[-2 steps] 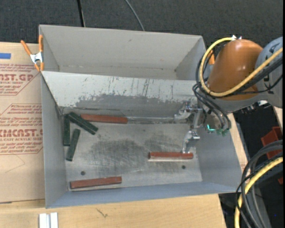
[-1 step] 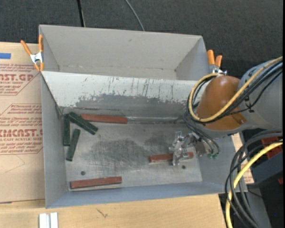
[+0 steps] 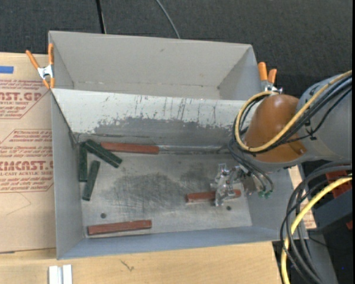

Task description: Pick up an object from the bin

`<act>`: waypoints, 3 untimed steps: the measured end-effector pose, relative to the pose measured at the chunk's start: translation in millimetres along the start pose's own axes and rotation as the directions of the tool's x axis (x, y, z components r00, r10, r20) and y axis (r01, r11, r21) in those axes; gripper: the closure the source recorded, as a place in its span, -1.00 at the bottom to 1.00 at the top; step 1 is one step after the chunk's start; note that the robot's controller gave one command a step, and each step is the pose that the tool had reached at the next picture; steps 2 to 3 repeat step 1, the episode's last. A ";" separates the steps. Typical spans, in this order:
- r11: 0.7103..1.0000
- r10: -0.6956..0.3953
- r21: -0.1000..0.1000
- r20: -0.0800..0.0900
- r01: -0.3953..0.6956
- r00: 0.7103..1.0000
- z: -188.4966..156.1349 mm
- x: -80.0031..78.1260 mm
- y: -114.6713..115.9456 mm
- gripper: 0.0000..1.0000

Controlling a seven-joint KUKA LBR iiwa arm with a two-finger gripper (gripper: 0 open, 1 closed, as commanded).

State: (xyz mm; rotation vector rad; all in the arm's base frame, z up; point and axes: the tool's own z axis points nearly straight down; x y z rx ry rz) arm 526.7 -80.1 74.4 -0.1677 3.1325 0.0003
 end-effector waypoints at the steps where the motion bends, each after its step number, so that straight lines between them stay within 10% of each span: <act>1: 0.998 0.056 0.001 0.000 -0.056 0.998 -149.3 9.6 -9.6 1.00; 3: 0.998 0.056 0.001 0.000 -0.056 0.998 -149.3 9.6 -9.6 1.00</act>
Offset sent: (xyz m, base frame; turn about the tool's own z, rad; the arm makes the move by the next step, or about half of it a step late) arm 0.0000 0.0000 0.0000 0.0000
